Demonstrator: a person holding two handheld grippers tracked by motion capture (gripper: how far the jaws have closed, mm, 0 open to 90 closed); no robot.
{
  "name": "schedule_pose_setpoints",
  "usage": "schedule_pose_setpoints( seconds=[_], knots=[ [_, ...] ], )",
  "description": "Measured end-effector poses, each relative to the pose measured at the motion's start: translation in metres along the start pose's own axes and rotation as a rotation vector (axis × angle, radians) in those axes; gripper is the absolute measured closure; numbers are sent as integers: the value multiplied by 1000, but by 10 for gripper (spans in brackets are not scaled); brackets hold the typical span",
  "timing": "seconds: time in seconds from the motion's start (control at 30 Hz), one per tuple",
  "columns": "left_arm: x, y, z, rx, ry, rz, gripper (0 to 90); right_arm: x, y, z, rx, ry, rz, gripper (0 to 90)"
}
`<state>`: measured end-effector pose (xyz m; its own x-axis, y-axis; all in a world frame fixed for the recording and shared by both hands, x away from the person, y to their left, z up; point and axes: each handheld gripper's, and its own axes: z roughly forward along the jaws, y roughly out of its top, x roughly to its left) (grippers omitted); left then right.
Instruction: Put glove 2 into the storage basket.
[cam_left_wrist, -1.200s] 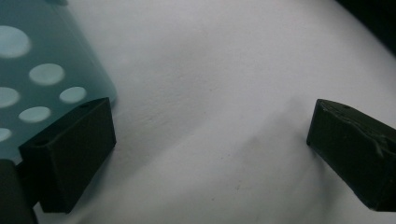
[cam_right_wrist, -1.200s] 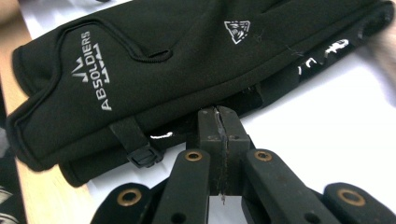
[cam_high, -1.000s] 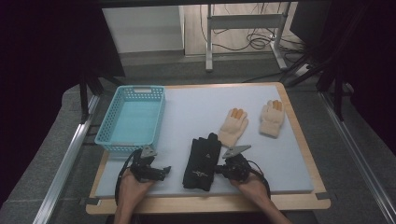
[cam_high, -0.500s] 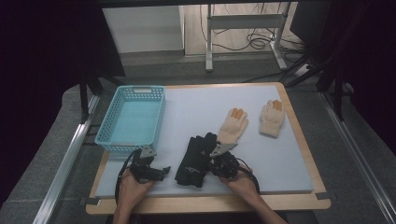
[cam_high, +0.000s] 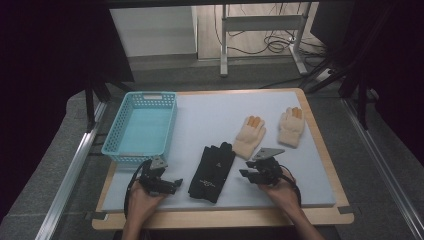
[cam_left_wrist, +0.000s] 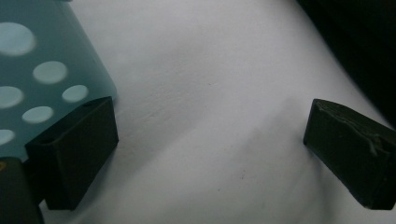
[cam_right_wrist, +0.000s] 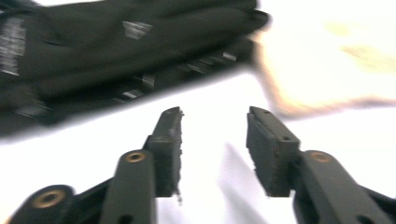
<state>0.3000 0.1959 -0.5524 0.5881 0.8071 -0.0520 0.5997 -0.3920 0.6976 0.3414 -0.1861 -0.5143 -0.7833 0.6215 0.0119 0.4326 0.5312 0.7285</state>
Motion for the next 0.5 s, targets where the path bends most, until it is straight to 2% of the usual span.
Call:
schedule_pose_setpoints(
  seconds=[0.1, 0.13, 0.23, 0.3, 0.33, 0.43, 0.5],
  knots=[
    [0, 0, 0, 2, 1, -4, 34, -15, -9, -9, -7, -51, 28, 441],
    [0, 0, 0, 2, 0, -5, 34, -26, -17, -16, -13, -89, 57, 395],
    [0, 0, 0, 0, 0, -6, 34, -35, -22, -20, -18, -117, 75, 355],
    [0, 0, 0, -1, 1, -5, 36, -49, -31, -26, -18, -164, 109, 306],
    [0, 0, 0, -1, 1, -4, 36, -49, -31, -26, -18, -164, 109, 306],
    [-1, 1, -1, -1, 2, -8, 38, -60, -38, -27, -12, -203, 126, 263],
    [-2, 2, -1, 0, 1, -25, 38, -64, -41, -25, 4, -211, 126, 240]
  ],
)
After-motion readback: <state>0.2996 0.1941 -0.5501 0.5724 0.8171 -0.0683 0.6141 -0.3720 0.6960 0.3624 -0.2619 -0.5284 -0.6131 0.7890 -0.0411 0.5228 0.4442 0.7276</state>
